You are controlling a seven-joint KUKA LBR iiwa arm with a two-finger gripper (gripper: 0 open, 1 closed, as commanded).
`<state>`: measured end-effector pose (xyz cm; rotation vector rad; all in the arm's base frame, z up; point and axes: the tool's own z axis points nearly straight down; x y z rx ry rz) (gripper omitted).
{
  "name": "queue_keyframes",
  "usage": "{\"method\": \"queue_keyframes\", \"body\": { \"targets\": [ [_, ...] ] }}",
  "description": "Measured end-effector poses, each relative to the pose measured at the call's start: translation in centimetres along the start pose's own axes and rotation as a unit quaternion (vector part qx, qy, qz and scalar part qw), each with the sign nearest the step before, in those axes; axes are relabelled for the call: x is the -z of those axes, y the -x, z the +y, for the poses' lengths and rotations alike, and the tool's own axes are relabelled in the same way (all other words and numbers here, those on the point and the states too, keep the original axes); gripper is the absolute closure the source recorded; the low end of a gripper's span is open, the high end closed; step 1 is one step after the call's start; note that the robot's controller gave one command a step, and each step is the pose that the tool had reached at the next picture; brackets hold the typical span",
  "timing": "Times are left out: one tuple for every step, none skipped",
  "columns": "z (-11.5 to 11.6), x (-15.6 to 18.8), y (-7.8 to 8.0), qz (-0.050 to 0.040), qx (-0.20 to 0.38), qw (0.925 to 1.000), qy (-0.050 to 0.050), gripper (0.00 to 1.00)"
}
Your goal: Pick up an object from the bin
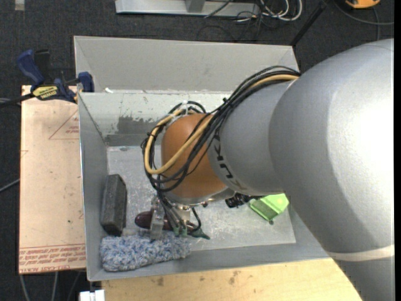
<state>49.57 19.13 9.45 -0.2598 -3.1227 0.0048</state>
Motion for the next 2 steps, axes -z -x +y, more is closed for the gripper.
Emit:
{"method": "queue_keyframes", "body": {
  "targets": [
    [0.1,2.1,0.1,-0.0025,0.000,1.0000,0.001,1.00],
    [0.1,3.9,0.2,-0.0033,0.000,1.0000,0.002,1.00]
  ]
}}
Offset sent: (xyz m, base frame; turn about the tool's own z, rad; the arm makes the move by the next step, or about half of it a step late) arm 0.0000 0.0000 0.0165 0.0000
